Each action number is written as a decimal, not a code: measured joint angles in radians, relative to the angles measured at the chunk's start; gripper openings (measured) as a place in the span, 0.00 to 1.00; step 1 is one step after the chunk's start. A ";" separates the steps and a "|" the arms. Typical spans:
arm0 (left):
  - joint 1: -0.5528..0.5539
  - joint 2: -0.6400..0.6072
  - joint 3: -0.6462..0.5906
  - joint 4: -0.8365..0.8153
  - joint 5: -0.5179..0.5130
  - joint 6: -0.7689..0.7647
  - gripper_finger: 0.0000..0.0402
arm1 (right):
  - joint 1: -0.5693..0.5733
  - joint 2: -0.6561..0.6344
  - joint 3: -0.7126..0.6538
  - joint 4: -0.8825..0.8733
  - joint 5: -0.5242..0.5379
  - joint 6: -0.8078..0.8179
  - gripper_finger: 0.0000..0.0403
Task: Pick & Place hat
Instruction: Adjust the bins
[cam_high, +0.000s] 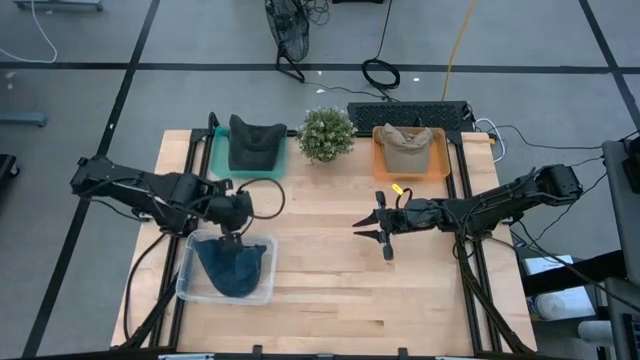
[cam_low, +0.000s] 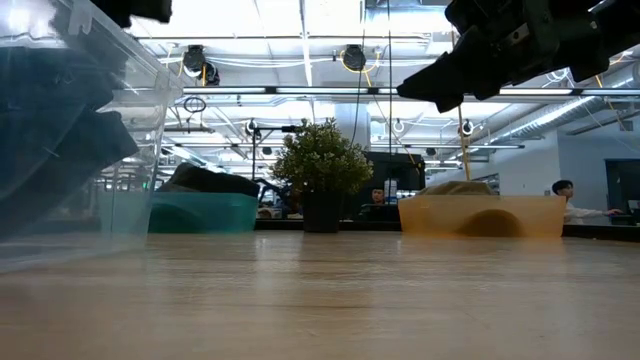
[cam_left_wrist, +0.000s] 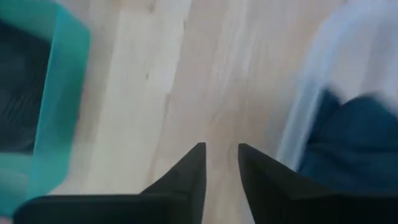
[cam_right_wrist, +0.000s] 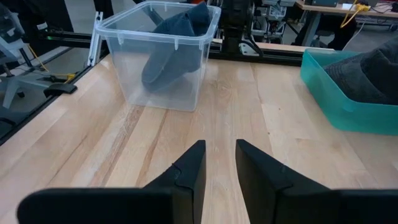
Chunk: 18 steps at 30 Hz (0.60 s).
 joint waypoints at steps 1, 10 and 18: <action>0.001 0.000 -0.020 -0.002 -0.008 0.002 0.24 | 0.000 0.000 0.000 0.000 0.000 0.000 0.19; 0.184 0.001 -0.082 0.069 -0.022 0.149 0.02 | 0.000 0.000 0.000 0.032 0.000 -0.002 0.19; 0.434 0.016 -0.082 0.226 0.075 0.406 0.01 | 0.000 0.000 0.000 0.035 0.000 -0.006 0.19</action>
